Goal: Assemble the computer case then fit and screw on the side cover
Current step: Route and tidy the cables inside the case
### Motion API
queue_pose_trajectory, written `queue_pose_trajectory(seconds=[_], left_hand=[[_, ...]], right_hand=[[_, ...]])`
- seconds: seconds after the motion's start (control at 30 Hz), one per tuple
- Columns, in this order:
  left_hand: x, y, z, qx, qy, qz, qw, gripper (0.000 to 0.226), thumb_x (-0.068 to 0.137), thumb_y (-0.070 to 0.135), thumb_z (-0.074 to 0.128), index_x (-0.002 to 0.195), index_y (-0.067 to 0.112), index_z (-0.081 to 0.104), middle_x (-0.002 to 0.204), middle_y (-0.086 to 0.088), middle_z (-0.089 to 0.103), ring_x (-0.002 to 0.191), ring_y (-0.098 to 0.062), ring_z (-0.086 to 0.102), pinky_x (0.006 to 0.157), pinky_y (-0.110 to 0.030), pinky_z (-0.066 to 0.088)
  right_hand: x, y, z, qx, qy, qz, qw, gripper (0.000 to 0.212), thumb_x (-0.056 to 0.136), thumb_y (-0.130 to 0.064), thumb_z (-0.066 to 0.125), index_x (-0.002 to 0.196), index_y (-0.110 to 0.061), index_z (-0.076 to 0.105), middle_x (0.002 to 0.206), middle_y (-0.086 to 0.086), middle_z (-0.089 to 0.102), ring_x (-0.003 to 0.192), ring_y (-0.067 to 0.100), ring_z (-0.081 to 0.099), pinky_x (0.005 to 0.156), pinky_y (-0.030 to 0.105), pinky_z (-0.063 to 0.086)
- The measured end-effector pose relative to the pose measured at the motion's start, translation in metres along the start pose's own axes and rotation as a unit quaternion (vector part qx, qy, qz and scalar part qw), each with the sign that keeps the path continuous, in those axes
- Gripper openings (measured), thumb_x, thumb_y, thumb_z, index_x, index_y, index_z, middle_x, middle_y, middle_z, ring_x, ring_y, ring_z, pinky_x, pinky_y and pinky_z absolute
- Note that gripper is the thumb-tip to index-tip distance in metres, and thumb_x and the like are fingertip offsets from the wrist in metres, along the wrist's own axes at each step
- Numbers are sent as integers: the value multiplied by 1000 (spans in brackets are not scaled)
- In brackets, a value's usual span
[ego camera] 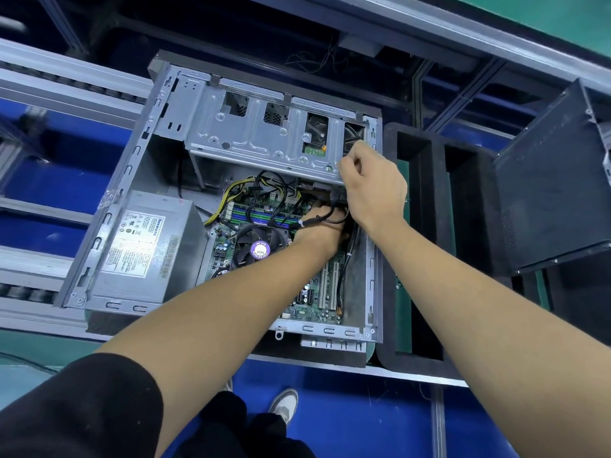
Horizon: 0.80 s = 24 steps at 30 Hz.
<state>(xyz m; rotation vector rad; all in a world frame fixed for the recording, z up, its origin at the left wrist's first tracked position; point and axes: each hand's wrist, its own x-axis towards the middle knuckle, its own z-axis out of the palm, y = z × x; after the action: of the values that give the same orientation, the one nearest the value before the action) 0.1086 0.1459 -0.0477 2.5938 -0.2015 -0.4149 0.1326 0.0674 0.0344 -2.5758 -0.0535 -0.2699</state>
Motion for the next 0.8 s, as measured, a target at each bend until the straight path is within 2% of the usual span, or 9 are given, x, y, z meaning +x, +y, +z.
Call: queue_pose_trajectory(seconds=[0.1,0.17,0.23,0.3,0.43,0.5,0.6,0.7,0.8], left_hand=[[4,-4,-1,-30,-25,3,999,37,94,29,68,122,7,61,120,-19,65,107,-37,62,83,-36,47],[5,-7,0,-24,-27,11,999,41,97,32,65,129,8,58,128,-19,61,114,-38,57,92,-37,47],[2,-6,2,52,-11,32,998,49,102,37,53,142,11,46,146,-20,46,129,-40,44,106,-41,38],[-1,-2,4,105,3,43,994,52,104,37,42,149,13,37,152,-20,35,134,-42,34,109,-44,30],[-1,8,3,177,-61,42,981,58,100,23,40,154,7,28,159,-23,25,144,-44,23,119,-51,22],[-2,16,1,164,-77,3,983,58,95,17,50,150,5,35,154,-23,34,141,-43,33,114,-49,32],[-1,27,1,110,-73,-71,989,48,91,15,58,139,10,51,141,-15,53,130,-35,51,98,-41,47],[4,31,3,90,-86,-100,987,42,93,18,58,135,16,55,138,-9,57,128,-31,54,96,-37,48],[7,30,3,100,-114,-81,985,38,95,21,56,132,18,56,137,-7,57,127,-30,55,96,-36,48]], right_hand=[[0,0,0,-2,1,-3,1000,24,91,-33,44,74,-17,49,65,-2,55,64,18,51,53,31,28],[1,0,0,-6,0,-4,1000,25,91,-34,44,75,-17,49,66,-1,56,65,20,53,53,31,28],[1,1,0,-6,-1,-3,1000,25,91,-34,43,75,-16,49,66,0,57,66,21,54,53,31,29],[1,1,0,-3,0,0,1000,25,90,-34,43,76,-15,50,66,0,56,66,21,54,54,31,30],[1,0,0,1,2,0,1000,26,88,-36,41,75,-16,51,63,-2,53,64,18,51,53,31,27],[1,1,0,2,3,-1,1000,26,88,-36,40,75,-16,50,63,-2,53,62,17,49,53,31,27],[1,2,1,-4,3,-2,1000,26,88,-36,40,75,-16,50,63,-2,53,62,18,49,52,31,26],[2,1,1,-9,-1,0,1000,24,88,-35,40,75,-16,49,64,-1,53,62,20,50,52,30,26],[1,1,1,-12,-4,0,1000,24,89,-34,41,76,-16,50,65,0,56,64,23,52,53,31,27]])
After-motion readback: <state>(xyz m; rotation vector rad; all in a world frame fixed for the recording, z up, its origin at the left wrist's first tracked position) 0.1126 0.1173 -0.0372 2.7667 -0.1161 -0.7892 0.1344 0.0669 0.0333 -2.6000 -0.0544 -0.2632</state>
